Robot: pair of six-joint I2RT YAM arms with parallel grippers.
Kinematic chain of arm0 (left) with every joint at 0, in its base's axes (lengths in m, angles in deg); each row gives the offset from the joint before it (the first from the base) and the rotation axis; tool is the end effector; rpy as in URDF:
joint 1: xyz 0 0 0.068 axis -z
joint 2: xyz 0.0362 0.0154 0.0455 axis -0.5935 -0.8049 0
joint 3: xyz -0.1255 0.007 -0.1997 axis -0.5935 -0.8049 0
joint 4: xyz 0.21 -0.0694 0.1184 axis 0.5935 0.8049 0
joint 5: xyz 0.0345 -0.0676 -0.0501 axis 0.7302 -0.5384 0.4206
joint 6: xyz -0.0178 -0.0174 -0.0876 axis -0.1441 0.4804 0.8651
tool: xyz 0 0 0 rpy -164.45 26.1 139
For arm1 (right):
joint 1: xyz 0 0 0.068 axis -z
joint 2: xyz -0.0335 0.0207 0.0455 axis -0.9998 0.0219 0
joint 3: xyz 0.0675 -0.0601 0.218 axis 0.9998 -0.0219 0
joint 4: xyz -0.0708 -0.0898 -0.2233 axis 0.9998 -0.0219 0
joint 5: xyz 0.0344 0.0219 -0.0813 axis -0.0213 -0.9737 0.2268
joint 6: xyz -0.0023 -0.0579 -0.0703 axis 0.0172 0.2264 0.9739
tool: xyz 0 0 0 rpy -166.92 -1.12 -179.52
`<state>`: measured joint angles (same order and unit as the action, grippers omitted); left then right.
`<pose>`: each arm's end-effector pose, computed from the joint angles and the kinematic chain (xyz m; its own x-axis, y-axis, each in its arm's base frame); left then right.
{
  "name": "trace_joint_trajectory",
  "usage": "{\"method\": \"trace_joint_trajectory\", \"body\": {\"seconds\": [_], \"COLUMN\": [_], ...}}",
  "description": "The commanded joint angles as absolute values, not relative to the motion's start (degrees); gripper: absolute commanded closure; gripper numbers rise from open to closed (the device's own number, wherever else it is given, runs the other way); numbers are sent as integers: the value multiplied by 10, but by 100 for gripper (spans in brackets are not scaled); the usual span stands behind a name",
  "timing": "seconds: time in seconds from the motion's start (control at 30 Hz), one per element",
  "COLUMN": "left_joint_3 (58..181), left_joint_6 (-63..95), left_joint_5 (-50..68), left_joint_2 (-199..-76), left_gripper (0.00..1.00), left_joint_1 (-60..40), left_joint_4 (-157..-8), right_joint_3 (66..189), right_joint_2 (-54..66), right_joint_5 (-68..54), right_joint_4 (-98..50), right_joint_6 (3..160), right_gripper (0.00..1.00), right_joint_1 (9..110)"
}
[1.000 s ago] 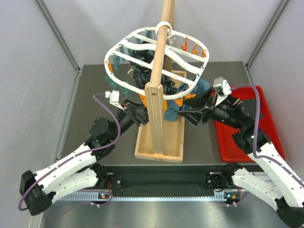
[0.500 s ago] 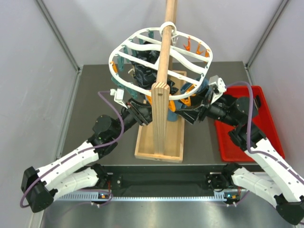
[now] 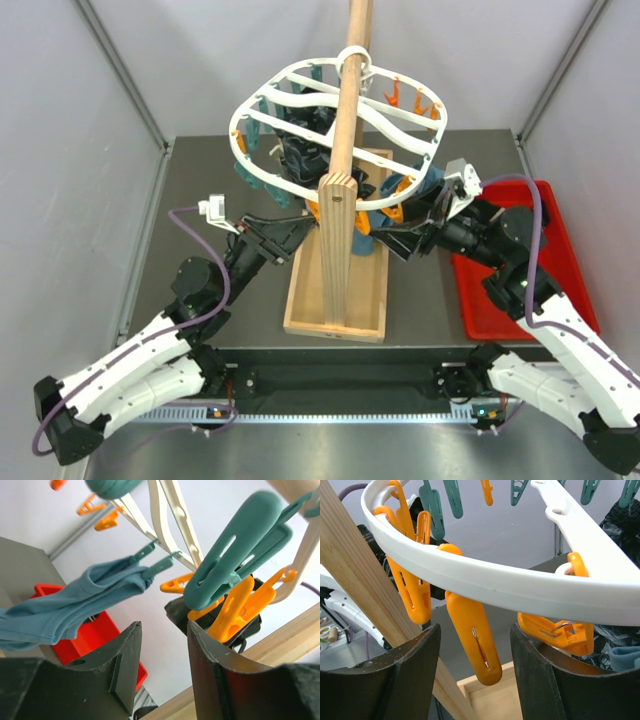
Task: Clip the socks to the hanger
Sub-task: Open the clamp at the hanger.
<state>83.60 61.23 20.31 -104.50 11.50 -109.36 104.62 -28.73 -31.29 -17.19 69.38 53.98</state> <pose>0.1600 -0.1713 0.3626 -0.4509 -0.7491 -0.4853 0.6109 0.1375 -0.7797 0.1629 0.1658 0.3957 -0.1149 0.2510 -0.9612 -0.9192 0.3401 0.1986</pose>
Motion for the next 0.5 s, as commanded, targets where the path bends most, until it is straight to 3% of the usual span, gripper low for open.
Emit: {"method": "trace_joint_trajectory", "body": {"seconds": [0.0,0.23,0.47], "left_joint_3": [822,819,879], "left_joint_6": [614,595,573], "left_joint_5": [252,218,138], "left_joint_2": [-1013,-980,-965], "left_gripper": [53,54,62], "left_joint_1": [116,116,117], "left_joint_4": [-1087,-1067,-982], "right_joint_3": [1069,1072,1051], "right_joint_2": [-284,-292,-325], "right_joint_5": [-310,-311,-316], "right_joint_4": [-147,-175,-205], "right_joint_6": [693,691,671], "right_gripper": [43,42,36], "right_joint_1": [530,524,503]}}
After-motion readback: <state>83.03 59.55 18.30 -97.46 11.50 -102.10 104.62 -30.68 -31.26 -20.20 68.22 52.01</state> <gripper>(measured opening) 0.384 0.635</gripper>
